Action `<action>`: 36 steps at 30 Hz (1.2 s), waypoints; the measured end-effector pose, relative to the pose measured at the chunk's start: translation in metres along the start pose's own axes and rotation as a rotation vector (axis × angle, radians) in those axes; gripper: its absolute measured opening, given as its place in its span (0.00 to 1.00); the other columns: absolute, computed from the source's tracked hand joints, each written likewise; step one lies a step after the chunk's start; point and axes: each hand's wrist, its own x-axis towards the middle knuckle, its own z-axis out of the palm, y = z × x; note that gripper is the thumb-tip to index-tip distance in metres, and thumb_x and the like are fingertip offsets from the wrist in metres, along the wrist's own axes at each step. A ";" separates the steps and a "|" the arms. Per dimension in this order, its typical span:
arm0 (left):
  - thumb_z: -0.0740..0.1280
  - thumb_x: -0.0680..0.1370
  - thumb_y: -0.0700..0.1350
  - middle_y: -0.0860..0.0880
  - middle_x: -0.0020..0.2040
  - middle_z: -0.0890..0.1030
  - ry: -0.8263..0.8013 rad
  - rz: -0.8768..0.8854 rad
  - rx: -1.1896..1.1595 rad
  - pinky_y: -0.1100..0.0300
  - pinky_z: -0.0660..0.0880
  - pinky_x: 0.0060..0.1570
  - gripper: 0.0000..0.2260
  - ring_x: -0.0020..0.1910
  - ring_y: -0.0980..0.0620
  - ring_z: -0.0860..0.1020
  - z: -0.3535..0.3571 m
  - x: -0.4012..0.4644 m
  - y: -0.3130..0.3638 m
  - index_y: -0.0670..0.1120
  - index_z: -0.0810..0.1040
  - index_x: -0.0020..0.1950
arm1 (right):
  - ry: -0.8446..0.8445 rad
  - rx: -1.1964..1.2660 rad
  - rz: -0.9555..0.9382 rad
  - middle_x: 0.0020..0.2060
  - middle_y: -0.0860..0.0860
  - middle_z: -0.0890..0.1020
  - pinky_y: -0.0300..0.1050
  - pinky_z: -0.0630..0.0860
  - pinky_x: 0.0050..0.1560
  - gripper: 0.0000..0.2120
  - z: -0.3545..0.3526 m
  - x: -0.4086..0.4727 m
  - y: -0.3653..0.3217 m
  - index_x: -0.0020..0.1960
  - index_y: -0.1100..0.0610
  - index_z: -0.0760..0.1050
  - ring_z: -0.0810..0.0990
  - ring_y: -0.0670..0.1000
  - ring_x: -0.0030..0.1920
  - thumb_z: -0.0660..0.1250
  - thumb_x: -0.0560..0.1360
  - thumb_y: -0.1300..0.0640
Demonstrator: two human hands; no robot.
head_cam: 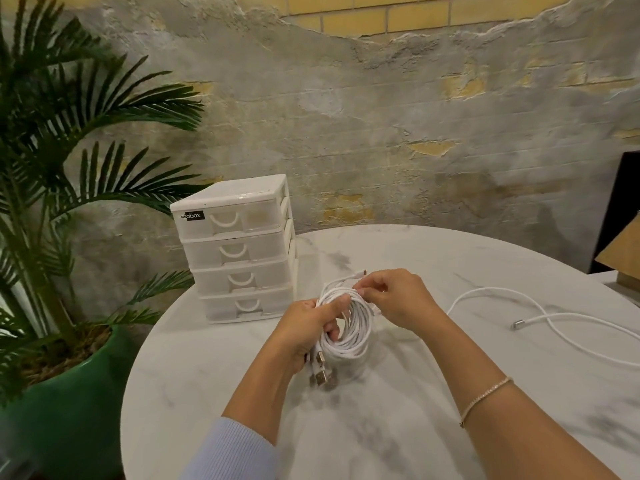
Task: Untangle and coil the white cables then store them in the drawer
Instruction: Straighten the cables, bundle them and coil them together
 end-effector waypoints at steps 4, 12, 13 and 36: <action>0.67 0.76 0.52 0.50 0.20 0.70 0.136 -0.057 -0.055 0.61 0.63 0.26 0.16 0.21 0.53 0.66 -0.004 0.005 -0.001 0.40 0.75 0.38 | 0.121 -0.147 -0.088 0.54 0.49 0.78 0.31 0.62 0.50 0.12 0.005 -0.001 -0.005 0.58 0.53 0.80 0.75 0.49 0.55 0.65 0.76 0.59; 0.68 0.75 0.56 0.47 0.21 0.72 0.155 -0.045 -0.080 0.59 0.68 0.33 0.26 0.23 0.51 0.70 -0.002 0.009 -0.005 0.45 0.68 0.21 | -0.086 -0.209 -0.021 0.39 0.52 0.83 0.44 0.76 0.44 0.08 0.026 -0.017 -0.029 0.43 0.54 0.81 0.80 0.54 0.45 0.64 0.71 0.54; 0.67 0.74 0.56 0.47 0.21 0.72 0.143 -0.038 -0.077 0.59 0.68 0.33 0.26 0.23 0.51 0.71 -0.002 0.008 -0.005 0.45 0.68 0.20 | -0.084 -0.222 -0.010 0.40 0.53 0.83 0.44 0.75 0.44 0.08 0.027 -0.017 -0.030 0.43 0.54 0.81 0.80 0.54 0.45 0.63 0.72 0.54; 0.66 0.76 0.53 0.48 0.39 0.78 0.104 0.282 0.913 0.56 0.70 0.35 0.09 0.39 0.47 0.76 0.006 0.002 -0.001 0.52 0.67 0.45 | 0.227 -0.031 -0.175 0.31 0.48 0.77 0.37 0.68 0.36 0.10 -0.022 -0.007 -0.018 0.46 0.55 0.83 0.73 0.47 0.35 0.67 0.75 0.50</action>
